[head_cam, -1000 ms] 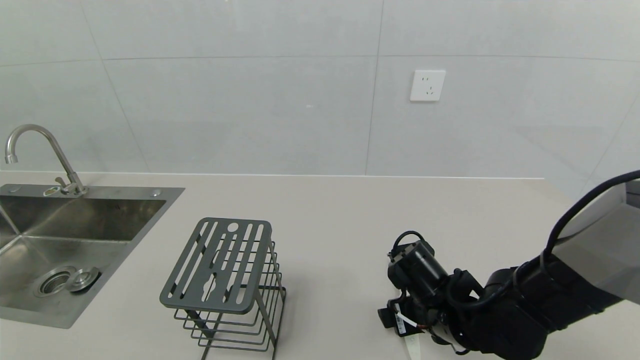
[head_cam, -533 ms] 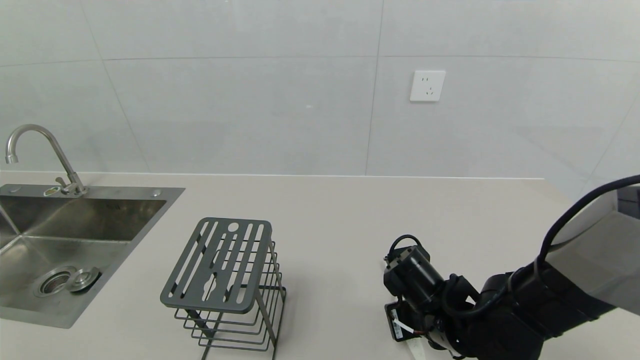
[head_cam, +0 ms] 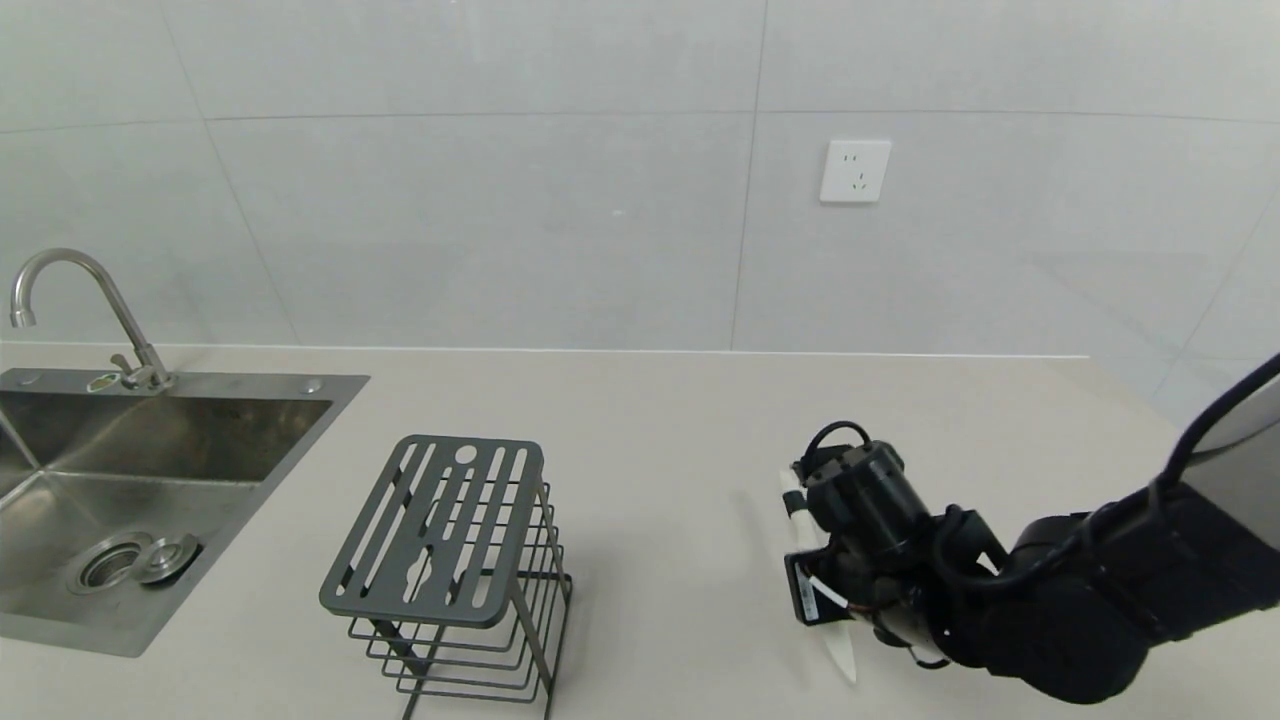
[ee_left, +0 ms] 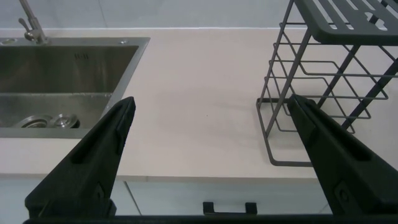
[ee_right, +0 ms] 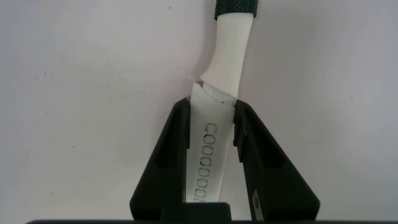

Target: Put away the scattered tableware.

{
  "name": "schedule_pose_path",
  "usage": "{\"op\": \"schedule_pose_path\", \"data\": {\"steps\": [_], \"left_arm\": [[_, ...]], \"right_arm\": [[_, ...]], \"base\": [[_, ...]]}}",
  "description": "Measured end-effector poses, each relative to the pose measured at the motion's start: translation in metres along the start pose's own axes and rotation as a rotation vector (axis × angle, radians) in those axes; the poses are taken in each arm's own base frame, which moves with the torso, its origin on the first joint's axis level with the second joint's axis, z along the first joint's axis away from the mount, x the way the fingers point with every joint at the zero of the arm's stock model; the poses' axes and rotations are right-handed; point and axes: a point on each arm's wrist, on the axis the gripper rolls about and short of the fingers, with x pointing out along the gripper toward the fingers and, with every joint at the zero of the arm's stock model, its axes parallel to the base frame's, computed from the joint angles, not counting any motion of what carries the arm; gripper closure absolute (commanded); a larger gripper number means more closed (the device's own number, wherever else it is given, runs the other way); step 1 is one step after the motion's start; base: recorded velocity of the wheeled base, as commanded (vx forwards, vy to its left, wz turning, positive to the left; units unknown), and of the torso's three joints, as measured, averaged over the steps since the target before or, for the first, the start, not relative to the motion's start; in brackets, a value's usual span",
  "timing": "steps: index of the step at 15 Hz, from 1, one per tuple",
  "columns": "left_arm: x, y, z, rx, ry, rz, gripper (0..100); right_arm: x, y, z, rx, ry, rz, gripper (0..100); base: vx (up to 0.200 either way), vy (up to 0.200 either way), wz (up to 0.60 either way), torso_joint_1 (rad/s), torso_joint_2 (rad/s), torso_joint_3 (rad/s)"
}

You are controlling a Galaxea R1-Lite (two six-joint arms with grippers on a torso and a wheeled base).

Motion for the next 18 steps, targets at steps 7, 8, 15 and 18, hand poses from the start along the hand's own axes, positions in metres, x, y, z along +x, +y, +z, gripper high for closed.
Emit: {"op": "schedule_pose_path", "data": {"steps": [7, 8, 15, 18], "left_arm": [[0.000, 0.000, 0.000, -0.001, -0.002, -0.003, 0], [0.000, 0.000, 0.000, -0.002, -0.001, -0.003, 0], [0.000, 0.000, 0.000, -0.005, -0.002, -0.018, 0], [-0.002, -0.001, 0.021, 0.031, -0.209, -0.034, 0]], "right_arm": [[-0.045, -0.022, 0.020, -0.116, -0.425, 0.365, 100], [-0.048, -0.025, 0.017, -0.184, -0.471, 0.417, 100], [-0.060, -0.035, 0.000, -0.356, -0.577, 0.572, 100], [-0.063, -0.037, -0.015, -0.380, -0.557, 0.588, 100]], "base": [[0.000, 0.000, 0.00, 0.000, 0.00, 0.000], [0.000, 0.000, 0.00, 0.000, 0.00, 0.000], [0.000, 0.000, 0.00, 0.000, 0.00, 0.000], [0.000, 0.000, 0.00, 0.000, 0.00, 0.000]]}}
